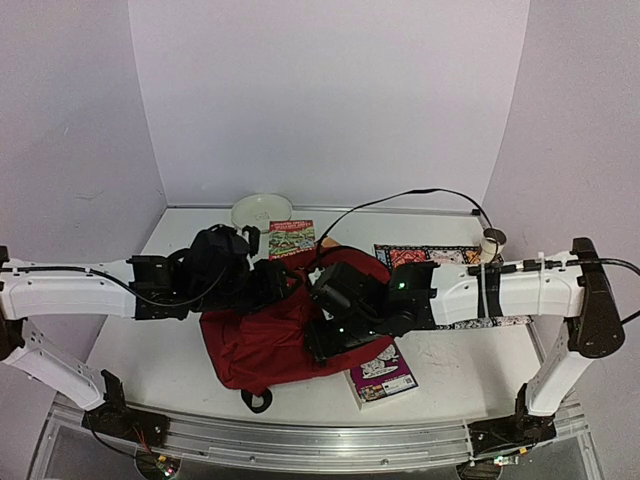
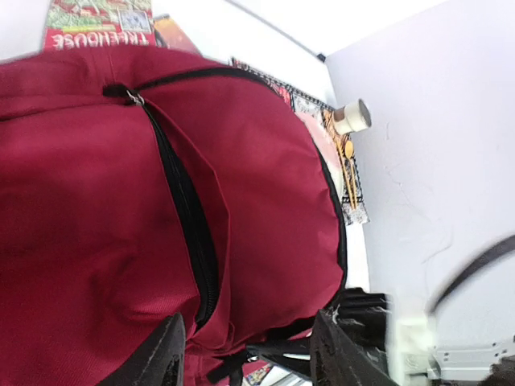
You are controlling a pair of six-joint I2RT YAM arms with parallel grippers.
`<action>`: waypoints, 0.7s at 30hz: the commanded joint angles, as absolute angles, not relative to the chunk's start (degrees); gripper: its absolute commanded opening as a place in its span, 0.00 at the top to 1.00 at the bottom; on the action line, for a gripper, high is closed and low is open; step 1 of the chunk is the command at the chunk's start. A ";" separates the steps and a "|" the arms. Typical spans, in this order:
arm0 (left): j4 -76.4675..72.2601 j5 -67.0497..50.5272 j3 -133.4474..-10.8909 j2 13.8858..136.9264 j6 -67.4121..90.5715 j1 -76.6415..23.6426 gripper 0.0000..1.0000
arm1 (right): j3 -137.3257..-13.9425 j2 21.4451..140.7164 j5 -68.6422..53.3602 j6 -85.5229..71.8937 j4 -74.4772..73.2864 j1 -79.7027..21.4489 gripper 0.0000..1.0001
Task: Pack the student bag
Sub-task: Place the student bag on the book, then pick up the largest pocket of the bag from the student bag.
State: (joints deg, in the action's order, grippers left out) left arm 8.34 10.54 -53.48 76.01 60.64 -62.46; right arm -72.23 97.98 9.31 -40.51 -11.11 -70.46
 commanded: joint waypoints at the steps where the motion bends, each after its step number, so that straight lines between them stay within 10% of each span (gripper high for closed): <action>1: 17.02 14.71 -52.55 72.01 57.33 -62.31 0.40 | -76.36 100.21 12.71 -41.62 -17.69 -70.66 0.42; 21: 28.48 17.69 -50.87 72.86 56.61 -62.31 0.18 | -90.25 108.72 22.29 -36.30 -33.33 -74.25 0.35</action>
State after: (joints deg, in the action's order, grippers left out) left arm 26.99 15.47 -50.35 72.51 56.83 -62.46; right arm -85.09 106.39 18.53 -38.81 -27.43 -71.97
